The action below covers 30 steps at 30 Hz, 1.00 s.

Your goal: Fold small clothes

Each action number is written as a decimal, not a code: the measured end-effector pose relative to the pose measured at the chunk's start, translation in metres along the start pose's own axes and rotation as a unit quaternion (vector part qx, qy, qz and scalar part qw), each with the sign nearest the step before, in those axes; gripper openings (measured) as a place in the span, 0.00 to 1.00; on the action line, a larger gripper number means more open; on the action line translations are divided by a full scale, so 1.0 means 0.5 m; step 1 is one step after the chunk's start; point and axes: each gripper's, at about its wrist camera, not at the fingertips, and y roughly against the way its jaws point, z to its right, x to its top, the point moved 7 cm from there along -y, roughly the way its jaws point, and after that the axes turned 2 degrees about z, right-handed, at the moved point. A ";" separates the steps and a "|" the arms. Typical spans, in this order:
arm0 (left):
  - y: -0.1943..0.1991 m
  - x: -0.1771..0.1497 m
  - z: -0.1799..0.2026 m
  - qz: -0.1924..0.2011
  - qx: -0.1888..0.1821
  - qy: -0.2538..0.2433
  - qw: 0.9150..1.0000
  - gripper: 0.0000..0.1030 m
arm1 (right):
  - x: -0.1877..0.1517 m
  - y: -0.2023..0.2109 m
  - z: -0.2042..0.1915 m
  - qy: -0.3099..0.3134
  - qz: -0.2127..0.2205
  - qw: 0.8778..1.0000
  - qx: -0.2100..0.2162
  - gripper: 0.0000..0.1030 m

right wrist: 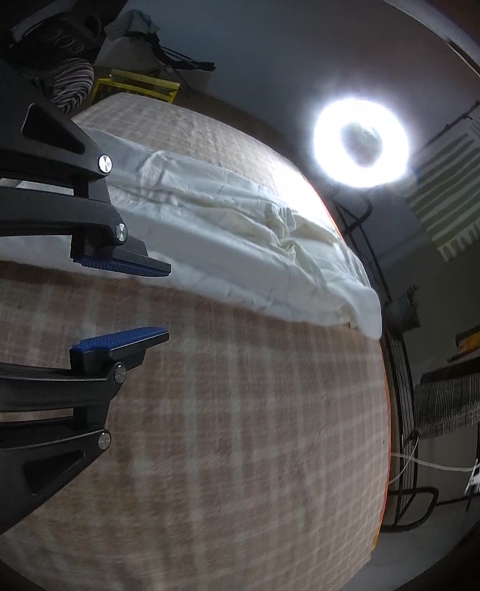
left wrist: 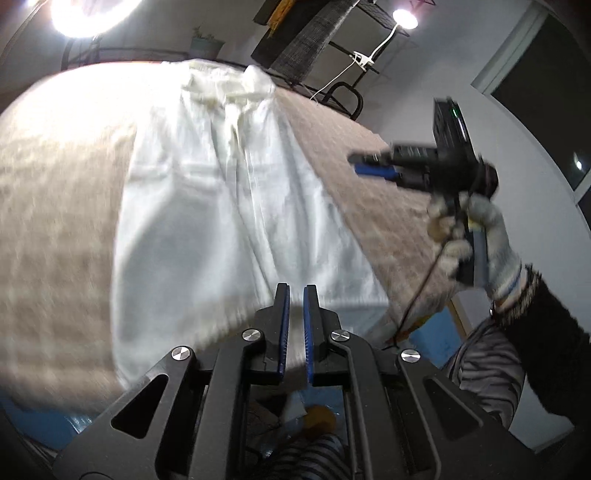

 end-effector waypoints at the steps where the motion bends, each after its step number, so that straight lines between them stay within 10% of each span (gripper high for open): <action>1: 0.007 0.019 0.002 0.003 0.000 -0.004 1.000 0.11 | -0.003 0.005 -0.002 -0.008 0.002 1.000 0.005 0.30; 4: -0.003 0.127 -0.013 0.018 -0.001 -0.006 1.000 0.35 | -0.021 0.007 -0.027 -0.030 -0.003 0.999 0.014 0.30; 12: -0.131 0.416 -0.051 0.025 0.011 -0.040 0.999 0.43 | -0.102 0.001 -0.061 -0.008 -0.010 0.997 -0.070 0.46; 16: -0.243 0.523 -0.089 -0.001 -0.010 0.002 1.000 0.51 | -0.143 0.003 -0.029 -0.064 -0.022 0.997 -0.047 0.48; 30: -0.555 0.685 -0.227 -0.041 -0.011 0.117 0.992 0.51 | -0.203 0.003 -0.016 -0.099 -0.032 0.995 -0.005 0.35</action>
